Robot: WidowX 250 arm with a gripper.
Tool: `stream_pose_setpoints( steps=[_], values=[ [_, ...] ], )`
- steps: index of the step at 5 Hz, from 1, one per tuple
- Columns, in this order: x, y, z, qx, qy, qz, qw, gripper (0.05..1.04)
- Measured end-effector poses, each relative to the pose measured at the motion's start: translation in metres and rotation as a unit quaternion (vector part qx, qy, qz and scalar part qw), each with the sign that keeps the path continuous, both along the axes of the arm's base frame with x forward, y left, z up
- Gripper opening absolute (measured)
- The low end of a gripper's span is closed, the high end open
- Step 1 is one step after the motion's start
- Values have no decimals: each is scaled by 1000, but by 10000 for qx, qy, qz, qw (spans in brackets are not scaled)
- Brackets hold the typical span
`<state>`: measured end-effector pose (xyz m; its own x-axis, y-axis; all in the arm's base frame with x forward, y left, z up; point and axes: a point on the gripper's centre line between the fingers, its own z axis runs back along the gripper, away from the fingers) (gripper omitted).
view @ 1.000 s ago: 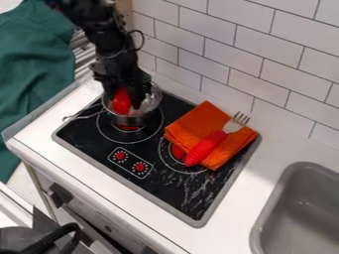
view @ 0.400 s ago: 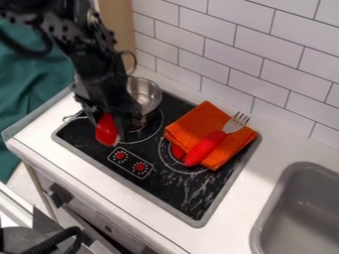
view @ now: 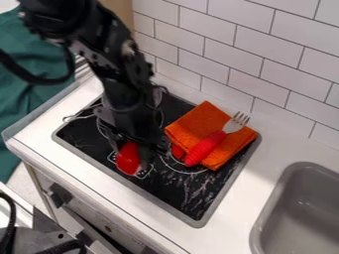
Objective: Take the red object out of the pot and put it on the left burner
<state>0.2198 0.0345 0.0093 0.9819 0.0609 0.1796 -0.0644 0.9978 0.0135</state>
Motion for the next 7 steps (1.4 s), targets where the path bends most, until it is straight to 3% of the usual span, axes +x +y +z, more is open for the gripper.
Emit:
stream_pose_setpoints(
  steps=[4,5,7],
  values=[
    [10,-73,-35,-50,578,-447,9973,540],
    [19,-77,-46,-73,812,-375,9960,540],
    [33,-74,-52,-192,975,-139,9950,540]
  ],
)
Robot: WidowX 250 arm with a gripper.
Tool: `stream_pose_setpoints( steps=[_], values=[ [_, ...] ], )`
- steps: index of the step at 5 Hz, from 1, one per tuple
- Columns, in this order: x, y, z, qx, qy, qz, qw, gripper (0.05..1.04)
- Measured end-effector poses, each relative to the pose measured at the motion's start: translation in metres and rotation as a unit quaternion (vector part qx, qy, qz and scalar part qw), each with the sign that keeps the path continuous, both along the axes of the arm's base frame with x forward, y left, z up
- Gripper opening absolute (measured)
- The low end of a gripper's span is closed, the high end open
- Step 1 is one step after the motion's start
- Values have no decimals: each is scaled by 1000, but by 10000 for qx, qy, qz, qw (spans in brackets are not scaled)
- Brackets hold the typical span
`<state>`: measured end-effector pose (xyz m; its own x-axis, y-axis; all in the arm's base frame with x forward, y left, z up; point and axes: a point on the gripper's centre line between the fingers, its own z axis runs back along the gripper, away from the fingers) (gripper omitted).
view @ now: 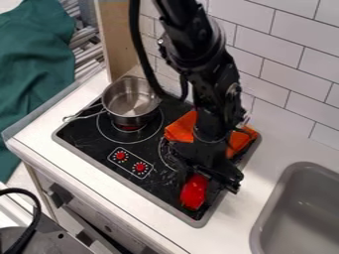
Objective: Take the red object out of the pot and put it on the left burner
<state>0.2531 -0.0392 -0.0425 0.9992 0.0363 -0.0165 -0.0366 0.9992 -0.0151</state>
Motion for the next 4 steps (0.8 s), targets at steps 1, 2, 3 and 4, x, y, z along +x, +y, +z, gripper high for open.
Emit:
stream_pose_setpoints(
  steps=[1,2,3,4],
  values=[
    [0,3,-1,-21,40,47,10000,620],
    [-7,10,1,-14,138,122,9998,925],
    [-4,17,16,-44,-100,204,9997,1013],
    [-1,25,45,-66,-379,166,9991,1007]
  ],
)
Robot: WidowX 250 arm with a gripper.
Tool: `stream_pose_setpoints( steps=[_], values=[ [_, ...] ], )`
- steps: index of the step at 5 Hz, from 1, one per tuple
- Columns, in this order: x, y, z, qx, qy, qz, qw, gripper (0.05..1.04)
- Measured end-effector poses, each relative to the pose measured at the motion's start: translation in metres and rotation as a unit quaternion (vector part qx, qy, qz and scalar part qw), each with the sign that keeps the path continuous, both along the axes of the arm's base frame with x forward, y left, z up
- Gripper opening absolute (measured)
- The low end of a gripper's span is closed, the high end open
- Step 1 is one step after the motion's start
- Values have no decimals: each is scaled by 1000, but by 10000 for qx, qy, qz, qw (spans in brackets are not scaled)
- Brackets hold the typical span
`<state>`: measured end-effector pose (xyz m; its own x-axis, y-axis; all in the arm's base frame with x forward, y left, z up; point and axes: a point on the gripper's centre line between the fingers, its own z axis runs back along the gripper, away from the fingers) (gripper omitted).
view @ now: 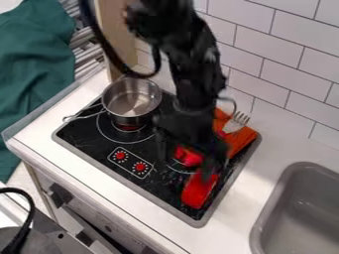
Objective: Take the red object out of the pot and put it on the left burner
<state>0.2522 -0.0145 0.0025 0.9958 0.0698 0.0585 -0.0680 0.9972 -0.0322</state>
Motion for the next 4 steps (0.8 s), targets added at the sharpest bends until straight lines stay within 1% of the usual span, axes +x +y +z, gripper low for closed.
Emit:
stream_pose_setpoints(
  steps=[1,2,4],
  values=[
    [0,10,31,-44,-353,16,9994,1005],
    [0,17,36,-91,-394,54,9992,1005],
    [0,24,35,-114,-372,144,9991,1005]
  ],
)
